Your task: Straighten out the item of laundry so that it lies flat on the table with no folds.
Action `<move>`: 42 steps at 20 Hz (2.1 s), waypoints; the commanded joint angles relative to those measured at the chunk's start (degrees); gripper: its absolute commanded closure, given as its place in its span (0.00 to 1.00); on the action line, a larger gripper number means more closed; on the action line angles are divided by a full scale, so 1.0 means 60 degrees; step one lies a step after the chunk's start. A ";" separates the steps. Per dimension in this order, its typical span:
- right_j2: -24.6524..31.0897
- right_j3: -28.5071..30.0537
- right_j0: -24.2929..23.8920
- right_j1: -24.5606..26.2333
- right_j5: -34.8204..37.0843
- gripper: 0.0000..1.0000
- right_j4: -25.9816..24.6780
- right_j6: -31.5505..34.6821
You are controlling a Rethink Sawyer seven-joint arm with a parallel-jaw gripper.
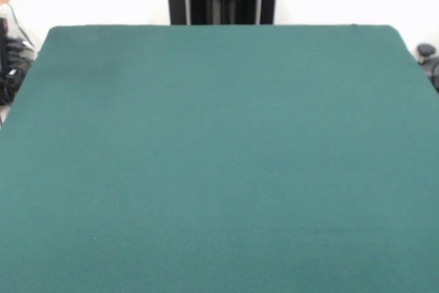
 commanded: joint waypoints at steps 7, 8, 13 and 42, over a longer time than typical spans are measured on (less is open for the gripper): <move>-0.0635 0.1975 0.0855 -0.0498 -0.0591 1.00 0.0179 -0.0116; -0.0672 0.1971 0.0884 -0.0512 -0.0570 1.00 0.0178 -0.0101; -0.0903 0.2105 0.1155 -0.0559 -0.0346 1.00 0.0229 0.0334; -0.2138 0.2801 0.2763 -0.0660 -0.0424 1.00 0.0633 0.1155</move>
